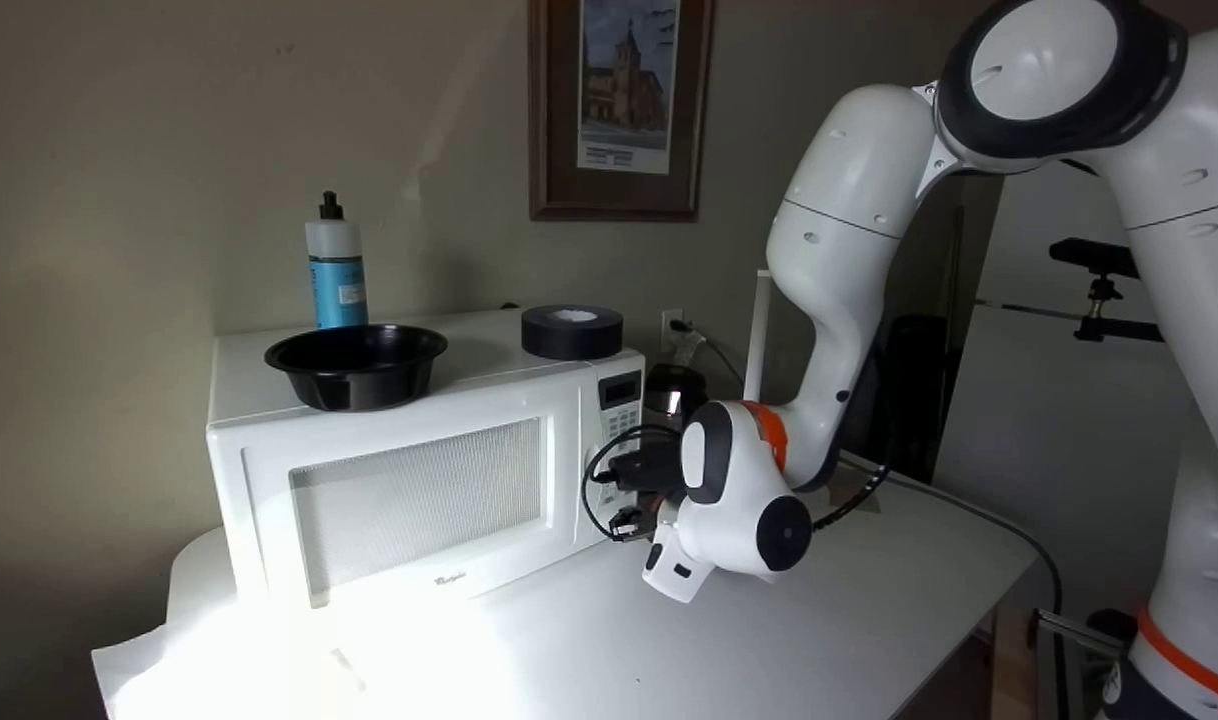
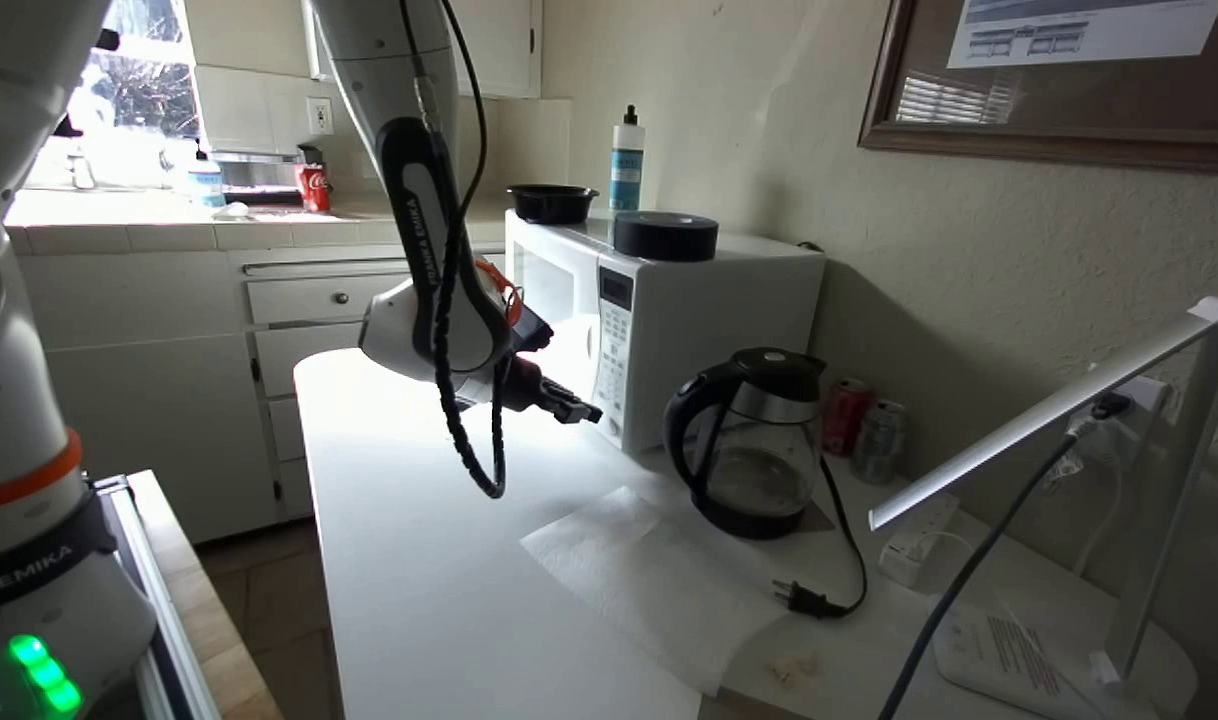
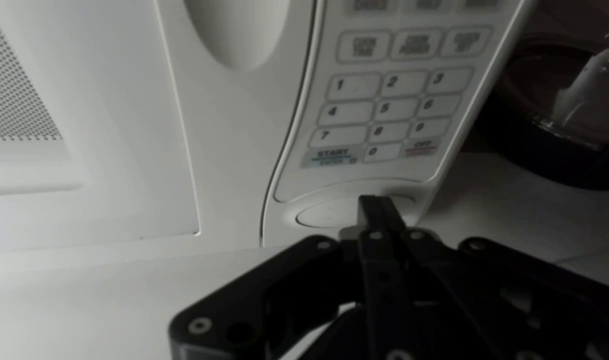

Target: Open the microwave.

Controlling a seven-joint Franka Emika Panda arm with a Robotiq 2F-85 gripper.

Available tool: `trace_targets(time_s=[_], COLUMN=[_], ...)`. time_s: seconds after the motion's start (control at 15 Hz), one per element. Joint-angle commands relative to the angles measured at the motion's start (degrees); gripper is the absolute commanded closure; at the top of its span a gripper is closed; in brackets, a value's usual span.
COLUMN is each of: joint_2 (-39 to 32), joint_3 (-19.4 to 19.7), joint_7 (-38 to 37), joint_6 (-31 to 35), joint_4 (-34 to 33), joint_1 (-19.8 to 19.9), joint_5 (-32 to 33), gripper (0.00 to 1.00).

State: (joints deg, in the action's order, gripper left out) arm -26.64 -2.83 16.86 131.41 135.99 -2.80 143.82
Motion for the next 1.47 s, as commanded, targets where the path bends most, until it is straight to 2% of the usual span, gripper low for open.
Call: trace_targets(time_s=[0.0,0.73,1.13,1.4], joint_2=[-2.8,-5.6,-2.6,-3.6], joint_3=[0.4,1.6,2.6,2.0], joint_7=[1.2,-0.1,0.5,0.7], joint_6=[2.4,8.2,7.2,7.7], joint_4=[-2.6,-7.5,-6.3,-7.7], joint_1=[-0.1,2.1,2.3,1.8], joint_5=[-0.1,-0.2,-0.4,0.0], gripper=[1.00,1.00,1.00,1.00])
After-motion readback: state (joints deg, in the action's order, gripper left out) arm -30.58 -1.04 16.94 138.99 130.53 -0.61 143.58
